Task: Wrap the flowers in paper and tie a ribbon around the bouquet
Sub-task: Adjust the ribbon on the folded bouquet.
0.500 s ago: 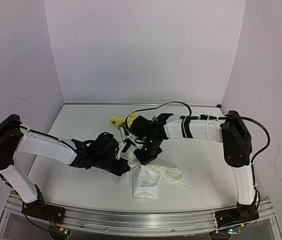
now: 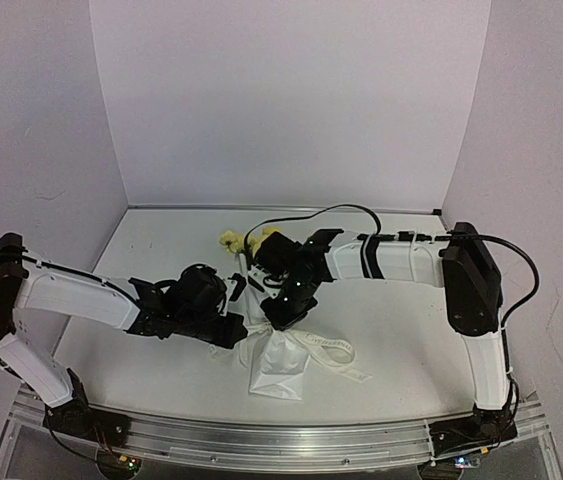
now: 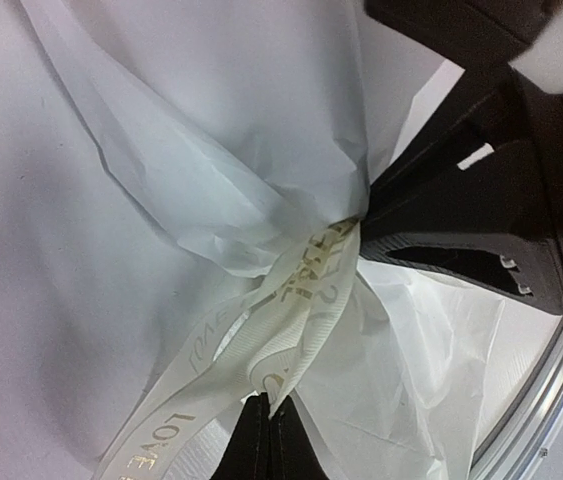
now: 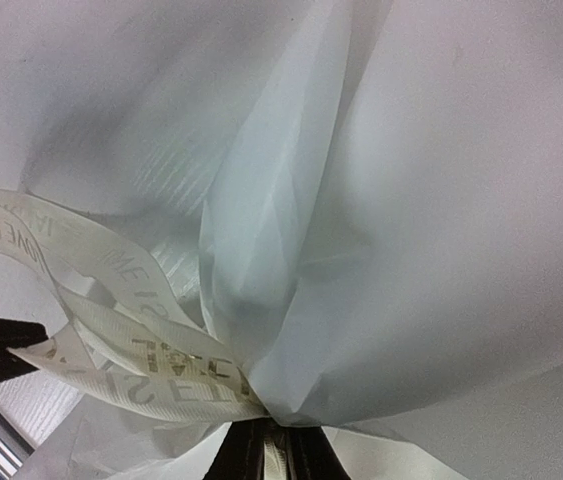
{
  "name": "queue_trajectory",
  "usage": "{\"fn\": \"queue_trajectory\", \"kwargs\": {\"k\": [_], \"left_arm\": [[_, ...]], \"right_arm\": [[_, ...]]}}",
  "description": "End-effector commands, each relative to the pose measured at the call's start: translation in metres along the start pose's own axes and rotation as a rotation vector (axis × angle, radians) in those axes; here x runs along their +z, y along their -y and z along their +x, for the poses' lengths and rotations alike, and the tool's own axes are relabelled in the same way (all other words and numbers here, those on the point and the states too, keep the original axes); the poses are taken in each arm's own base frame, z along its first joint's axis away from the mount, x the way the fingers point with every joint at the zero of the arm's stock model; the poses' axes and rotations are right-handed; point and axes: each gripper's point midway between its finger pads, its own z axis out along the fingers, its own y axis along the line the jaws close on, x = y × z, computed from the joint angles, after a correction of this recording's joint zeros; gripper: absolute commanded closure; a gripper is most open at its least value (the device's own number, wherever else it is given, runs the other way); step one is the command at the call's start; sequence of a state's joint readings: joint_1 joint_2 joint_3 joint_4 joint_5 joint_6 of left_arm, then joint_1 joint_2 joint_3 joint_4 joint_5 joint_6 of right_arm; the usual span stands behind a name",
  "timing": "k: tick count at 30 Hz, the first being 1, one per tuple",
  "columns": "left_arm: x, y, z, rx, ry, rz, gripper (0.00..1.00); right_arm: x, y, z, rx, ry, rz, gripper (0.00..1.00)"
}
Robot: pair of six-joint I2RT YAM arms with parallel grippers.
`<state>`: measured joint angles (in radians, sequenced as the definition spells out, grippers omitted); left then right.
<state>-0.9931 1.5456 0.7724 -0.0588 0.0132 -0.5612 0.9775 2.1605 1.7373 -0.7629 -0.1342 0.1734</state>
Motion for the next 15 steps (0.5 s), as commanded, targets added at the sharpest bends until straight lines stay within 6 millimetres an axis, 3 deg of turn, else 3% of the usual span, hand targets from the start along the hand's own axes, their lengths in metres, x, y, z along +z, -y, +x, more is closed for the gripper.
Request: {"fn": "queue_trajectory", "kwargs": {"k": [1,15], "left_arm": [[-0.012,-0.030,0.008,-0.061,-0.023,-0.099,1.00],[-0.014,-0.046,0.008,-0.130,-0.046,-0.083,1.00]], "right_arm": [[0.012,0.032,0.025,0.023,-0.092,0.115,0.93],[0.013,0.031,0.033,0.017,-0.111,0.100,0.88]]}}
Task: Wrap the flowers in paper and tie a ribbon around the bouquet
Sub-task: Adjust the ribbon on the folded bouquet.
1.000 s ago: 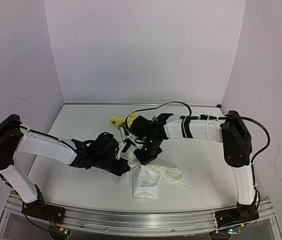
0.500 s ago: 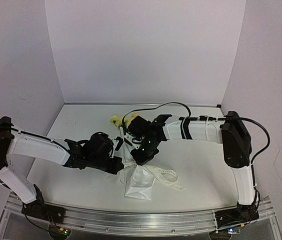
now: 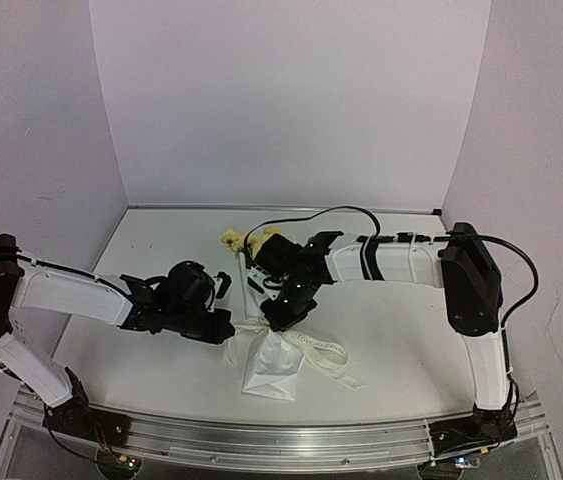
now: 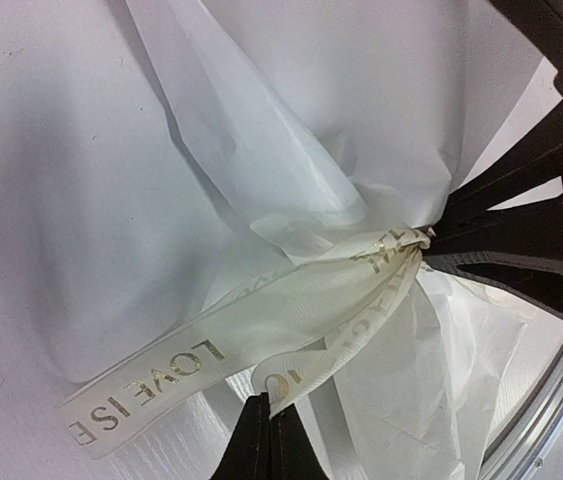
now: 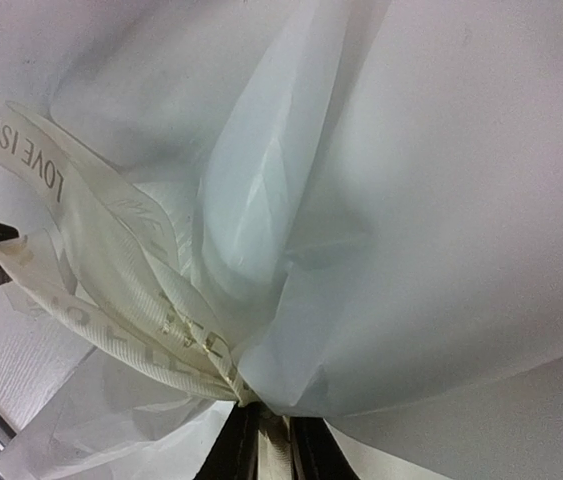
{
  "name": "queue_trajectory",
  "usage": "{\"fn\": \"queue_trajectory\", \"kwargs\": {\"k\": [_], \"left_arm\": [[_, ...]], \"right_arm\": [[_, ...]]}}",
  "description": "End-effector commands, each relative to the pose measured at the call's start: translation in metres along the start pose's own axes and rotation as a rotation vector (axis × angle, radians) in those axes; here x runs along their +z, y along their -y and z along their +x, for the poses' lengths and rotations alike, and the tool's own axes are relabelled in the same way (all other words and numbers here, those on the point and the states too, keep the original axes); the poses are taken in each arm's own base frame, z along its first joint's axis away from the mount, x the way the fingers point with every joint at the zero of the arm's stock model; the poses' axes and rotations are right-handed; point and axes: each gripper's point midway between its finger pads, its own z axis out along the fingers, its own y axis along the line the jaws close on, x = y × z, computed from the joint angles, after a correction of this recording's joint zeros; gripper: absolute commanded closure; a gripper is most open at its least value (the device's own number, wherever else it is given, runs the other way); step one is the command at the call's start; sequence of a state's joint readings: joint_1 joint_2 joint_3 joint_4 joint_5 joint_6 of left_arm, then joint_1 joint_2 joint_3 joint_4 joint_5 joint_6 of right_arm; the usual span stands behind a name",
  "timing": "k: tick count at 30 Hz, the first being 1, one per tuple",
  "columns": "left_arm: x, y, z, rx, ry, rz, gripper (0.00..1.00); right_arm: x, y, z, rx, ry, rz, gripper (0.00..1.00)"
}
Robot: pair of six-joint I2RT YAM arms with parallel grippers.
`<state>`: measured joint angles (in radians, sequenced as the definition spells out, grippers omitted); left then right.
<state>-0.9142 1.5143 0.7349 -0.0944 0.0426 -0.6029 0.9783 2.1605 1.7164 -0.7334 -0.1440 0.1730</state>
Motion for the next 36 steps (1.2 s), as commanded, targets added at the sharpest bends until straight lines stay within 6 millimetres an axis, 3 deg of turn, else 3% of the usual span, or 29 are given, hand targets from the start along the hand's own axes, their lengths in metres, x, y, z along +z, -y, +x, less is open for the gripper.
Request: {"fn": "queue_trajectory", "kwargs": {"k": [1,11,27,32,36], "left_arm": [[-0.008,-0.017,0.005,-0.031,-0.024,-0.048,1.00],[-0.015,-0.038,0.007,-0.097,-0.027,-0.088,1.00],[-0.020,-0.067,0.029,-0.186,-0.078,-0.164,1.00],[-0.020,-0.067,0.032,-0.187,-0.087,-0.152,1.00],[-0.016,-0.051,0.032,-0.157,-0.112,-0.073,1.00]], "right_arm": [[0.008,0.032,0.032,0.017,-0.119,0.112,0.88],[0.008,0.033,0.033,0.012,-0.119,0.115,0.86],[0.010,0.037,0.036,0.013,-0.127,0.126,0.86],[0.009,0.038,0.035,0.018,-0.126,0.123,0.86],[-0.001,0.033,0.028,0.025,-0.100,0.100,0.81]]}}
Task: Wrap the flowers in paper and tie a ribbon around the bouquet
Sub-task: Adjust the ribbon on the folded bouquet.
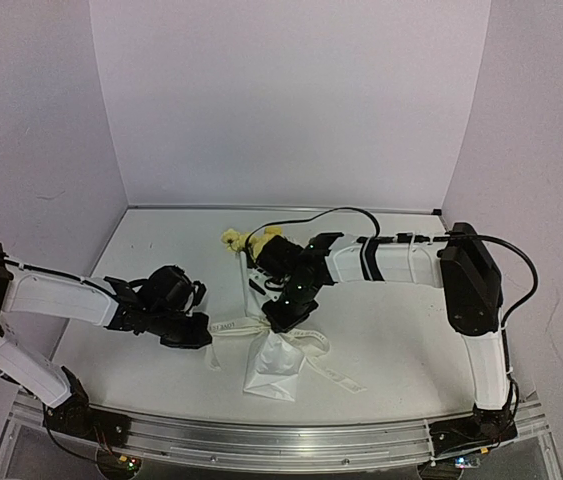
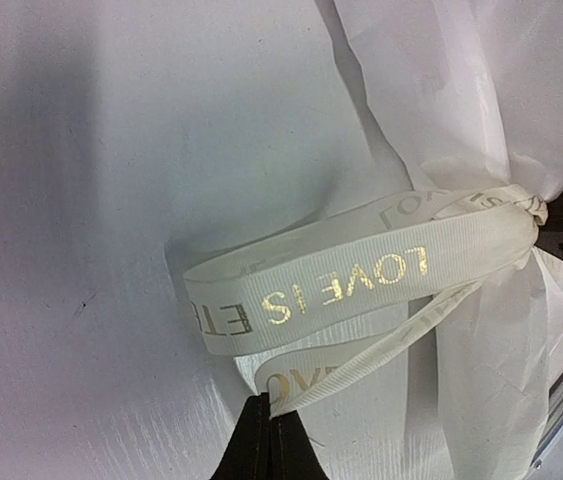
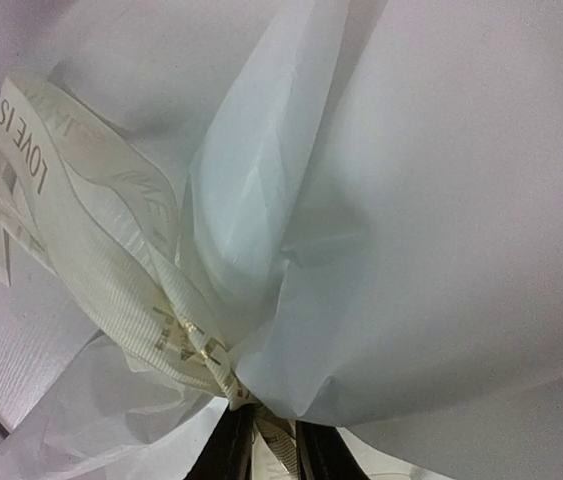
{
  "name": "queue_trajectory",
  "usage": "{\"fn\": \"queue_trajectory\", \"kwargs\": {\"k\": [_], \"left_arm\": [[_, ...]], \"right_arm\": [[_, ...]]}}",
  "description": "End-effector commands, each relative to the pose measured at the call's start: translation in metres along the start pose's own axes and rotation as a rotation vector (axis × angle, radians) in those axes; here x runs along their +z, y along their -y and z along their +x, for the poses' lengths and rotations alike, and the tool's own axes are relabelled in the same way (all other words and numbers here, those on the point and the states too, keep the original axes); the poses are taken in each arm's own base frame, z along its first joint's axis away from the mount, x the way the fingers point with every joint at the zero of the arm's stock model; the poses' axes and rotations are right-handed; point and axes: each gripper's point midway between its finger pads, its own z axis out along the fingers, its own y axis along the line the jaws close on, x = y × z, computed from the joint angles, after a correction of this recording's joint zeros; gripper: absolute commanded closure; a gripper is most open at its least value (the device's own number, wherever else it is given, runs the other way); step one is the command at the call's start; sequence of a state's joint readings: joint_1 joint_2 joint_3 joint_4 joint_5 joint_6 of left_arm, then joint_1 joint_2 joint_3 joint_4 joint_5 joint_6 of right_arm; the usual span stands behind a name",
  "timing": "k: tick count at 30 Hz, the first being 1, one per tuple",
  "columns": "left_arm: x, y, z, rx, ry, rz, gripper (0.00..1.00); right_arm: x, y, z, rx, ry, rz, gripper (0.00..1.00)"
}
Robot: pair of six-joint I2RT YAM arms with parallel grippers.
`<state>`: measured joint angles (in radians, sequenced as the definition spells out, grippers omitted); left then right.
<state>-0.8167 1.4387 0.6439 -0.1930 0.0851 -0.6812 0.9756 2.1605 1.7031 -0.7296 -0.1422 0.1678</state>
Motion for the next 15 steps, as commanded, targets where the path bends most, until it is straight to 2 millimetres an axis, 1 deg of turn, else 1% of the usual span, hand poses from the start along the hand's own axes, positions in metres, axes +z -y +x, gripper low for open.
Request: {"fn": "queue_trajectory", "kwargs": {"k": [1,4,6,8,10,12,15], "left_arm": [[0.000,0.000,0.007,0.022,-0.046,0.024,1.00],[0.005,0.013,0.010,0.060,-0.075,0.064,1.00],[0.007,0.018,0.011,0.081,-0.087,0.074,1.00],[0.009,0.022,0.010,0.093,-0.092,0.080,1.00],[0.009,0.024,0.009,0.098,-0.092,0.083,1.00],[0.009,0.025,0.008,0.099,-0.087,0.084,1.00],[0.009,0.027,0.007,0.100,-0.087,0.090,1.00]], "right_arm": [[-0.007,0.029,0.022,0.030,-0.081,0.087,0.78],[-0.025,0.023,0.015,0.039,-0.046,0.060,0.64],[-0.041,0.019,0.012,0.039,-0.018,0.043,0.57],[-0.055,0.018,0.014,0.036,-0.003,0.035,0.53],[-0.066,0.017,0.022,0.032,0.002,0.021,0.51],[-0.075,0.016,0.036,0.030,-0.002,0.003,0.51],[-0.078,0.011,0.059,0.019,-0.028,-0.040,0.51]]}}
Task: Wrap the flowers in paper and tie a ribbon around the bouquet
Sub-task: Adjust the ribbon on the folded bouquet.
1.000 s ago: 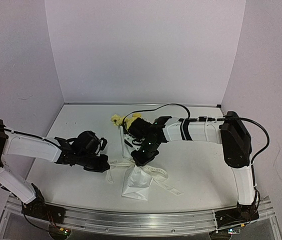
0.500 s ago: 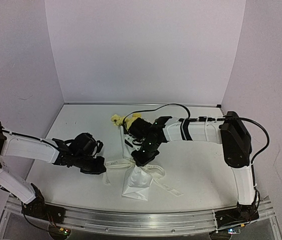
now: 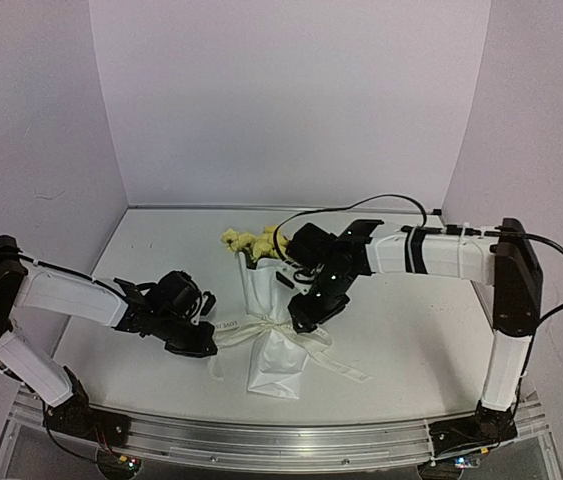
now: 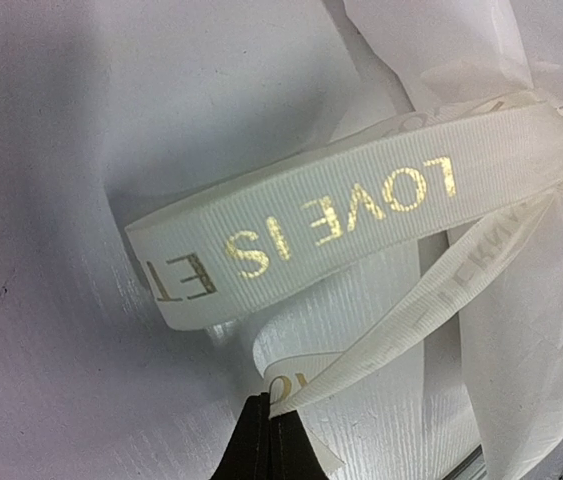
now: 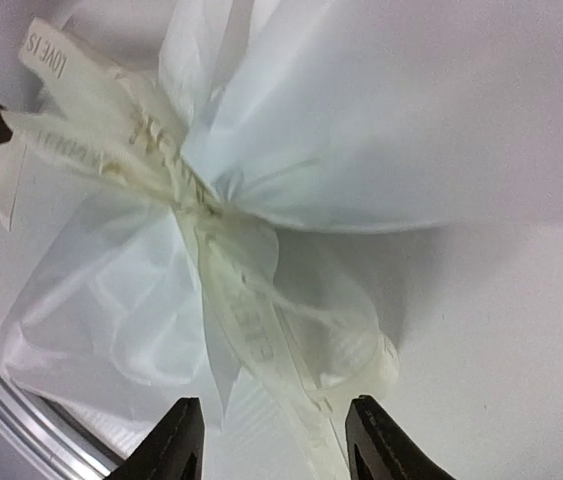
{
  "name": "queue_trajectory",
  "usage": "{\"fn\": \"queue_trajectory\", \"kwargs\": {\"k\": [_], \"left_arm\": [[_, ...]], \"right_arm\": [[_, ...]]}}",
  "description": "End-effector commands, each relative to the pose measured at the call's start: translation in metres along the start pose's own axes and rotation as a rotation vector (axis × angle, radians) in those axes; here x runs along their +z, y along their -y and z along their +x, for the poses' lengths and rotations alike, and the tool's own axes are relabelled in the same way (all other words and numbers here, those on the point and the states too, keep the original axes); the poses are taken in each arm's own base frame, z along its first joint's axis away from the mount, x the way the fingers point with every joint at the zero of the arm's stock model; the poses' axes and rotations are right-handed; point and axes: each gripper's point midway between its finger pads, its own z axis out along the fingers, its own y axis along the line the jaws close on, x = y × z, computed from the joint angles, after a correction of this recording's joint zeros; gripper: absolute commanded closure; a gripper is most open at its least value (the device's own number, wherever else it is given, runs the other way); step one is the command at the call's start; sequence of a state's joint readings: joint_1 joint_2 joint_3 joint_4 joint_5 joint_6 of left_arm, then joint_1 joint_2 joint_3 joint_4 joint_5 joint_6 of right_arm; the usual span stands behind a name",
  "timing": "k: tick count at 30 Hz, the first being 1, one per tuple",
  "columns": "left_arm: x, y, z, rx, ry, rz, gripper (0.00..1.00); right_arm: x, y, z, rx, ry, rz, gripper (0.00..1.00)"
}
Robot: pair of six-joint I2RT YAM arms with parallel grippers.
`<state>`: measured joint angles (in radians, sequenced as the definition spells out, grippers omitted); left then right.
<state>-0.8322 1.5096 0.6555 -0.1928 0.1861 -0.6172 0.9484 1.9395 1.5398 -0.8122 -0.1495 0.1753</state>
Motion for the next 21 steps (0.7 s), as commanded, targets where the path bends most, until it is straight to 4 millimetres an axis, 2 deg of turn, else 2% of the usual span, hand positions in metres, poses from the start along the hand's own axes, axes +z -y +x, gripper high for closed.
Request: {"fn": "queue_trajectory", "kwargs": {"k": [1,3,6,12,21], "left_arm": [[-0.005,0.017,-0.016,0.035,0.029,0.040,1.00],[-0.005,0.017,-0.016,0.036,0.030,0.040,1.00],[-0.005,0.018,-0.017,0.037,0.030,0.042,1.00],[-0.006,0.016,-0.017,0.039,0.030,0.033,1.00],[-0.007,0.017,-0.016,0.041,0.027,0.036,1.00]], "right_arm": [[-0.021,-0.005,0.028,-0.023,-0.011,-0.058,0.51],[-0.015,-0.006,0.041,-0.034,-0.027,-0.075,0.52],[-0.006,-0.007,0.049,-0.052,-0.043,-0.093,0.53],[0.013,-0.002,0.041,-0.069,-0.061,-0.103,0.58],[0.023,0.008,0.037,-0.093,-0.070,-0.089,0.59]]}}
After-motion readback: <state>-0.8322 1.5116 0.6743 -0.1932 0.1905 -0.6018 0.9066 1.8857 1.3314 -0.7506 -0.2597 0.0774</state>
